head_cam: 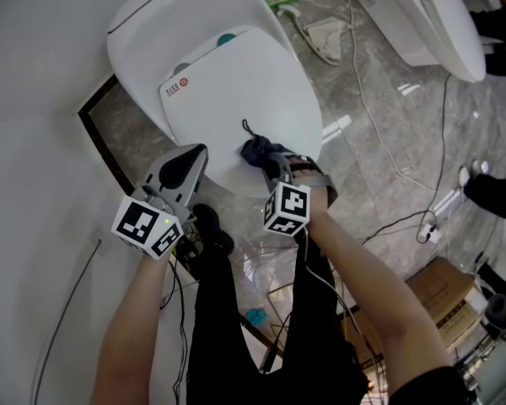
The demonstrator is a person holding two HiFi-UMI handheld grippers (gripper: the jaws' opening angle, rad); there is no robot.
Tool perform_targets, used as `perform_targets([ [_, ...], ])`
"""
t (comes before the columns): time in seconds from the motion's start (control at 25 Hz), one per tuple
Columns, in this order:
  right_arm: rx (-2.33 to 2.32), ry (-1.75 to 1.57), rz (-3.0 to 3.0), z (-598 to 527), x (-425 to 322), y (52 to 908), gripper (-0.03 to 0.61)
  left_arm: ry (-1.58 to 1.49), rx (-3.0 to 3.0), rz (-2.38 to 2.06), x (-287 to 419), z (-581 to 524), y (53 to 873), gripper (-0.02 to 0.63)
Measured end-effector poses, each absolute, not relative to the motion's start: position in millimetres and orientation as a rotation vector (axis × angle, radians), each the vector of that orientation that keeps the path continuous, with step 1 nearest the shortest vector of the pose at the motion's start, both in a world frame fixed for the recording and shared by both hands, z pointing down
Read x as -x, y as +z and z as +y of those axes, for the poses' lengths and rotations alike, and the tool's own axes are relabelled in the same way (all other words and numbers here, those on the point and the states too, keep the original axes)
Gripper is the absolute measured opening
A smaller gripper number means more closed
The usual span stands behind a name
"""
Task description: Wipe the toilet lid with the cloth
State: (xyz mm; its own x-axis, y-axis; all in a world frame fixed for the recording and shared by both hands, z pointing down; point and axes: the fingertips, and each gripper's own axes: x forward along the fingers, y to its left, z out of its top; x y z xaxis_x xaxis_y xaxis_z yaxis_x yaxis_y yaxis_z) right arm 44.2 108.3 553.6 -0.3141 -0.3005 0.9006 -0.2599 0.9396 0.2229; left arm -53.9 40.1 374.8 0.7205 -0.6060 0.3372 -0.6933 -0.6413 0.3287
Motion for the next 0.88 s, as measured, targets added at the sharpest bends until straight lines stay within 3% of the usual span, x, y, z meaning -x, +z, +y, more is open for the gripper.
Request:
perform_targets([
  [0.88,-0.219,-0.017,-1.987,188,-12,554,0.069,0.285,-2.502,-0.963,48,51,373,0.014],
])
